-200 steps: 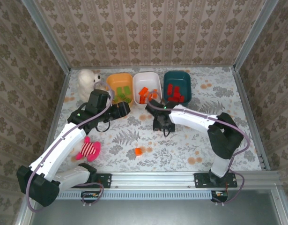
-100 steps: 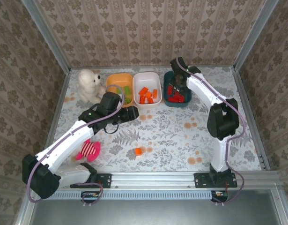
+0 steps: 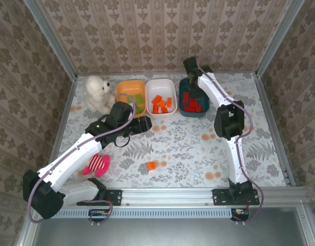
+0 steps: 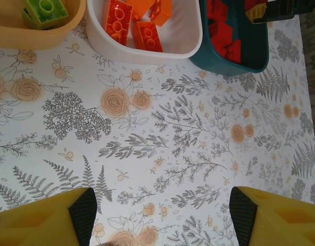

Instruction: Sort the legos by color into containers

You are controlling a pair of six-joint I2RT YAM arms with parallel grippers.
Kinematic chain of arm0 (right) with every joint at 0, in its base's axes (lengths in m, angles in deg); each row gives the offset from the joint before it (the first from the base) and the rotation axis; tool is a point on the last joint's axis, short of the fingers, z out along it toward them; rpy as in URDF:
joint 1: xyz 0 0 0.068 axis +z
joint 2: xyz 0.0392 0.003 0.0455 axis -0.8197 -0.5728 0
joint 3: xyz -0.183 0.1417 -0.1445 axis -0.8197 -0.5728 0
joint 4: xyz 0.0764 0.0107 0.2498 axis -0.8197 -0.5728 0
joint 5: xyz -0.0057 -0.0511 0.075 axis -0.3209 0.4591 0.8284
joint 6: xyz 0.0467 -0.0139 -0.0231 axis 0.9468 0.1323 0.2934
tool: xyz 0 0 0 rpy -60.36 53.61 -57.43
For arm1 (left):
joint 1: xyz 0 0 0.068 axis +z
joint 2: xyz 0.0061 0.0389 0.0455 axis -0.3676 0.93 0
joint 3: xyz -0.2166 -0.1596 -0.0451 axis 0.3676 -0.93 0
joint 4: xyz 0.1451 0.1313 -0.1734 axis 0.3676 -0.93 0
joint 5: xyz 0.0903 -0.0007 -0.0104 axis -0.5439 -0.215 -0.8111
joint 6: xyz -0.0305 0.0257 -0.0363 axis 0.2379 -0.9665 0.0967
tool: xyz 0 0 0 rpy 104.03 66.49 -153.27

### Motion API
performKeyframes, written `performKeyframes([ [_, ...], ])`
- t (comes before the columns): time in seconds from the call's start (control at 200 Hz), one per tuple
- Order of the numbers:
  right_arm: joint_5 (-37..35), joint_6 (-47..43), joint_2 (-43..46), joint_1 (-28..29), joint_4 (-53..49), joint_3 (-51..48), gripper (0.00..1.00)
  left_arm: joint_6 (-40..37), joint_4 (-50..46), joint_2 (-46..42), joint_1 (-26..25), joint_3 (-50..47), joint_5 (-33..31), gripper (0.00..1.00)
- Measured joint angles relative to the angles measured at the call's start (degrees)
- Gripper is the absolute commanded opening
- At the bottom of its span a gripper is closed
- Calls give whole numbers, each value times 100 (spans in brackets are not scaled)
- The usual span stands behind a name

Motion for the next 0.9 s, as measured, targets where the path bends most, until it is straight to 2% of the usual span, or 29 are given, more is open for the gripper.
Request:
performKeyframes([
  [0.19,-131,584,-254,-87,-498,173,52,0,-31,-48,0,0,-39,72],
  [0.505,-140,776,-542,-321,-577,177,56,0,-127,-48,15,2,-37,72],
  [0.755,-31,898,-656,-369,-573,271,62,-11,-208,-50,155,59,4,73],
  [0.9,50,911,-693,-391,-549,361,69,-46,-326,-92,166,94,11,74],
])
